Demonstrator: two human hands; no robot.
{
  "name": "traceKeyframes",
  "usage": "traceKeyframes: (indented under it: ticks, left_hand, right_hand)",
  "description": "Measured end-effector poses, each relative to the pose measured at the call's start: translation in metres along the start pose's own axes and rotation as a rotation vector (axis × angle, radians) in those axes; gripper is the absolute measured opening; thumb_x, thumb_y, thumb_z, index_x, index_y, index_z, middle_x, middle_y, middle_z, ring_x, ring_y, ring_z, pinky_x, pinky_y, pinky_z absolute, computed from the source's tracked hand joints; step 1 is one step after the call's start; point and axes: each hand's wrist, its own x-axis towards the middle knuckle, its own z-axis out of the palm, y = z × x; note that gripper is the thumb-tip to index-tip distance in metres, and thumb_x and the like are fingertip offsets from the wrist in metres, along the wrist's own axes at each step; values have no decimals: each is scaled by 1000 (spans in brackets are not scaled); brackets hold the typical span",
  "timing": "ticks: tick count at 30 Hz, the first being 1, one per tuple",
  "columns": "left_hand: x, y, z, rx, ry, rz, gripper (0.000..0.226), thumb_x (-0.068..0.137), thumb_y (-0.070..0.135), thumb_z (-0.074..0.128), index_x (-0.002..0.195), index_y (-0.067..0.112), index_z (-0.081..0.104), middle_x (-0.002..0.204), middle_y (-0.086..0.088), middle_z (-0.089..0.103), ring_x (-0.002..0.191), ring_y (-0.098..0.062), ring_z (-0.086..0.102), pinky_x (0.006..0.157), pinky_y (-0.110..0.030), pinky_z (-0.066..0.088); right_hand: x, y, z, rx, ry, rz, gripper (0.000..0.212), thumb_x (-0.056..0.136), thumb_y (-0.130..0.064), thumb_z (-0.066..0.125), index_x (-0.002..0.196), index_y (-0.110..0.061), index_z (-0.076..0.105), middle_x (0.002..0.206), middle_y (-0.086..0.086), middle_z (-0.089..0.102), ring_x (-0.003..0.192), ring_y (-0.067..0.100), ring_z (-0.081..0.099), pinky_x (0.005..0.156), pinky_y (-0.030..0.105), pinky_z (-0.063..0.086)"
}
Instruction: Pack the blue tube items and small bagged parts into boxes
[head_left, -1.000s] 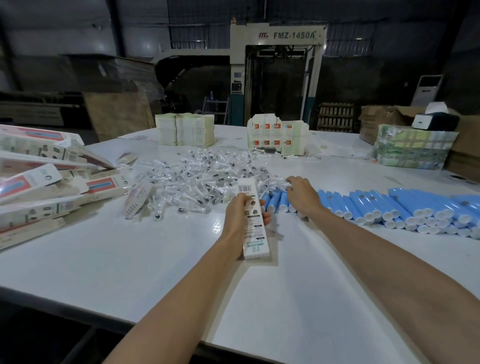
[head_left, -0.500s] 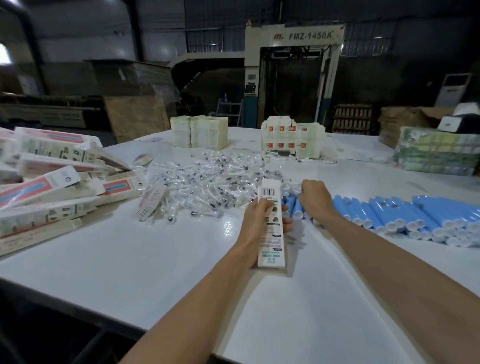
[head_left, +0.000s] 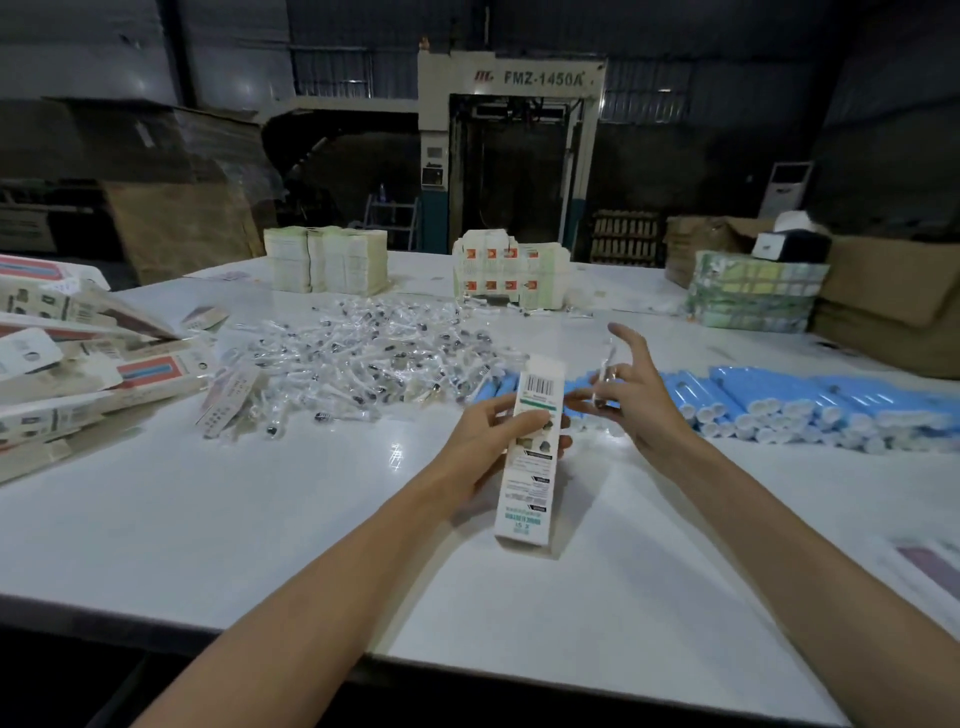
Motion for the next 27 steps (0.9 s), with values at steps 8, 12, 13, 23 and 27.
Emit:
traceKeyframes:
  ticks: [8, 12, 13, 23, 27]
  left_hand:
    - [-1, -2, 6, 43, -47, 49, 40, 96, 12, 79, 135, 9, 69, 122, -22, 78, 110, -40, 78, 87, -44, 66]
    - [0, -3, 8, 89, -24, 66, 45, 91, 18, 84, 134, 14, 72, 122, -21, 78, 112, -42, 76, 101, -58, 60]
    - [0, -3, 8, 94, -21, 74, 44, 89, 20, 85, 132, 15, 74, 121, -21, 78, 111, -42, 77, 102, -59, 59]
    - [2, -5, 6, 136, 2, 105, 39, 89, 20, 84, 128, 16, 76, 118, -23, 79, 110, -46, 76, 105, -66, 55]
    - [3, -5, 6, 143, 43, 123, 40, 89, 20, 83, 128, 13, 75, 115, -23, 79, 112, -50, 74, 105, -67, 55]
  right_hand:
    - [-20, -43, 7, 31, 132, -259, 37, 99, -11, 70, 130, -24, 55, 98, 5, 81, 90, 15, 72, 92, 32, 53]
    - [-13, -63, 20, 10, 113, -277, 40, 95, -7, 73, 130, -14, 56, 99, 7, 78, 85, 13, 70, 83, 30, 60]
    - [-13, -65, 25, -47, 91, -270, 40, 93, -4, 74, 129, -12, 57, 104, 9, 75, 83, 9, 71, 80, 29, 61]
    - [-20, -60, 41, -398, -52, -241, 23, 90, -11, 78, 111, -12, 68, 99, 9, 72, 93, 25, 73, 78, 39, 64]
    - [-22, -51, 42, -542, -39, -286, 9, 97, -24, 72, 96, -15, 74, 108, 0, 67, 101, 15, 64, 85, 26, 53]
